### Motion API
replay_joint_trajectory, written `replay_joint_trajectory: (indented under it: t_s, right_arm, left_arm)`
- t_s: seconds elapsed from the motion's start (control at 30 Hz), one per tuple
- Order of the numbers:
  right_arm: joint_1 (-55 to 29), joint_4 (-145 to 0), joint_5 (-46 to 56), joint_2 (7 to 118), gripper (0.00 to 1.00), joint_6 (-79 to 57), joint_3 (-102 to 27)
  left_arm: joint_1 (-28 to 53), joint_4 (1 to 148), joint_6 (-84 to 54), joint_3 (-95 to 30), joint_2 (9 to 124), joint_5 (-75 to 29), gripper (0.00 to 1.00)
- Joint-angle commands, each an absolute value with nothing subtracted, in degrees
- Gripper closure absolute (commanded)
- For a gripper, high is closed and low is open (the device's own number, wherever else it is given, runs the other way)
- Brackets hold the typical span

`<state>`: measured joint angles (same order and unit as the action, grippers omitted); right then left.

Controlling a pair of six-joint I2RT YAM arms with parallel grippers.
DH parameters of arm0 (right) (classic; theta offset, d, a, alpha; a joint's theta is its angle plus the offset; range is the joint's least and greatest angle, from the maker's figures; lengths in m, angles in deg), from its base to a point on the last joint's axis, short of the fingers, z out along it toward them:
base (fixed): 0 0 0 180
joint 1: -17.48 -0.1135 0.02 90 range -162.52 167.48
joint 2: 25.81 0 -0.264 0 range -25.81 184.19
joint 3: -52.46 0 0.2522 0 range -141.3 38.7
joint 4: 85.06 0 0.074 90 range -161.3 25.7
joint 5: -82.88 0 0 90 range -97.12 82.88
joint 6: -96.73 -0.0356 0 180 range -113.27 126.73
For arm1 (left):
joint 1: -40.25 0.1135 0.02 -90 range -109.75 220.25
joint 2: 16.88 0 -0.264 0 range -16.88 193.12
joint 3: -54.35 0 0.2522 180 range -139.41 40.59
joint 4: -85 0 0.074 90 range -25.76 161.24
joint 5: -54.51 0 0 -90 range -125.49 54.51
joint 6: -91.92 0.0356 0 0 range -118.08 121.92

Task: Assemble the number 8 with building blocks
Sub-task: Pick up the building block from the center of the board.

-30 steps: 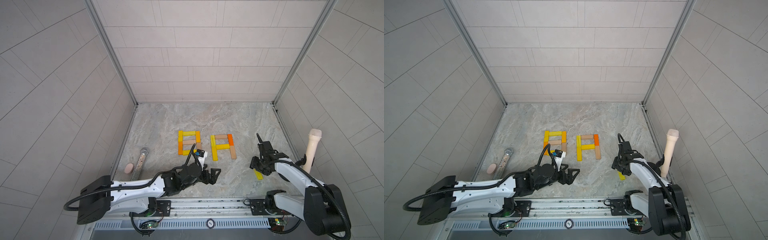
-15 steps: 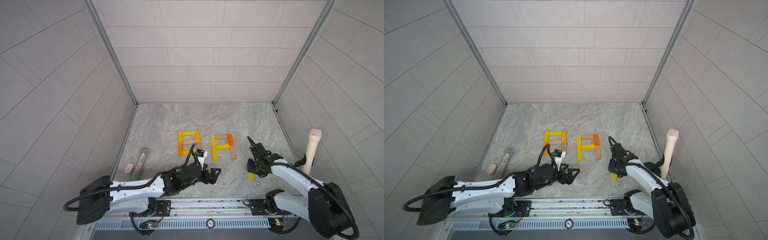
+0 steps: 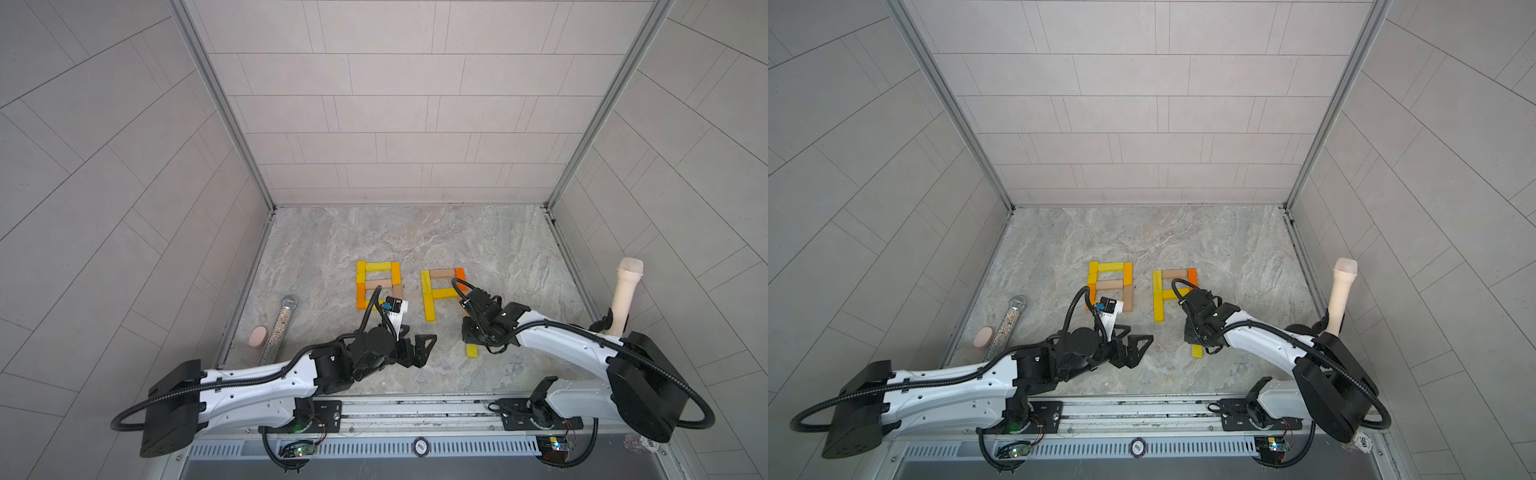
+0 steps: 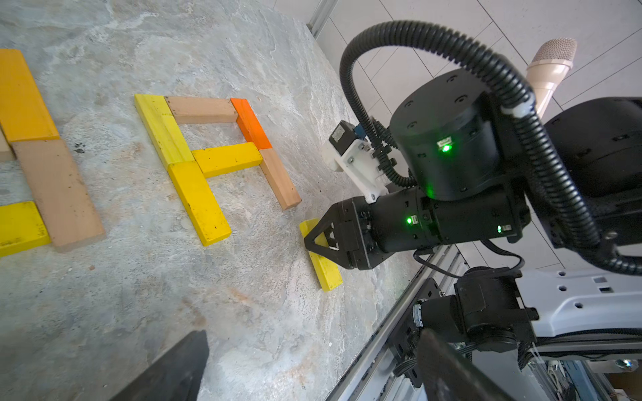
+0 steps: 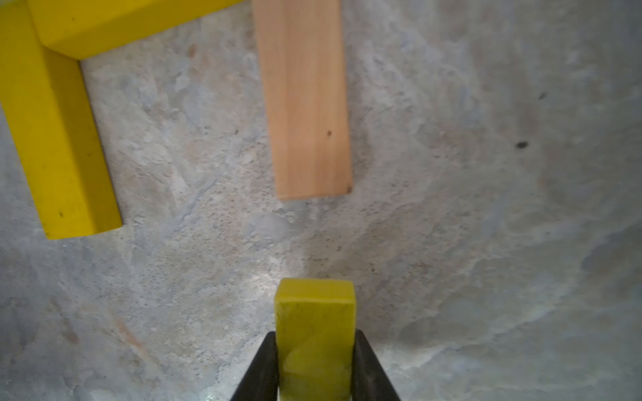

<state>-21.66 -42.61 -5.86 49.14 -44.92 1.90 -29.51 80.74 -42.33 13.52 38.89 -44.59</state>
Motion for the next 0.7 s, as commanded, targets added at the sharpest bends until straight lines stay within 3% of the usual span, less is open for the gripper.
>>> replay_joint_trajectory:
  t_s: [0.0, 0.13, 0.4, 0.67]
  right_arm:
    - [-24.7, -44.6, -8.5, 50.8, 0.71, -49.5, 0.2]
    - [-26.4, -45.9, -9.0, 52.4, 0.67, -51.5, 0.0]
    - [-28.9, -47.2, -8.2, 48.6, 0.39, -57.0, 2.7]
    - [-32.3, -54.7, -3.1, 44.5, 0.37, -60.4, 8.7]
  left_arm:
    - [-29.3, 78.1, -41.4, 13.1, 37.6, -46.5, 0.02]
    - [-29.3, 76.3, -40.8, 12.7, 36.8, -47.4, 0.02]
    - [-29.5, 68.2, -39.2, 9.3, 37.0, -46.7, 0.03]
    - [-30.8, 65.7, -34.4, 6.4, 40.1, -46.4, 0.03]
